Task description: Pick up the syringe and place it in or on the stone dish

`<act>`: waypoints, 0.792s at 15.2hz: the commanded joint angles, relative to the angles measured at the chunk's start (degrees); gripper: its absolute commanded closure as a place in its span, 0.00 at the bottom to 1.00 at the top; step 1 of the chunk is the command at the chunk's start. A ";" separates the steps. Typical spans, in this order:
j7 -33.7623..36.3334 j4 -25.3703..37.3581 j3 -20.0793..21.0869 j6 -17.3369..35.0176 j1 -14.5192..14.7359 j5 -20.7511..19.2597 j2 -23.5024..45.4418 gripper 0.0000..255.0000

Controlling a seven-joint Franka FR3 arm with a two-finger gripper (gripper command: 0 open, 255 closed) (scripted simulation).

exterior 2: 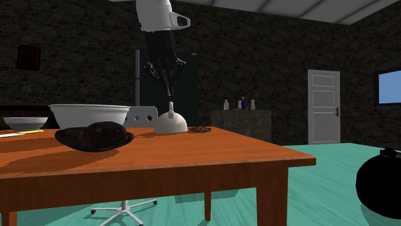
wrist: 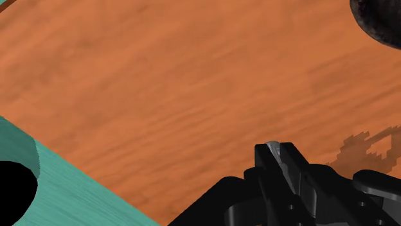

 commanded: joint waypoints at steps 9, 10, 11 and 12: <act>12.12 1.50 12.18 0.48 0.58 1.66 0.84 1.00; 13.51 1.91 13.69 0.56 0.45 1.76 1.17 1.00; 14.92 2.39 15.24 0.64 0.28 1.82 1.56 1.00; 16.34 2.93 16.84 0.72 0.05 1.85 1.99 1.00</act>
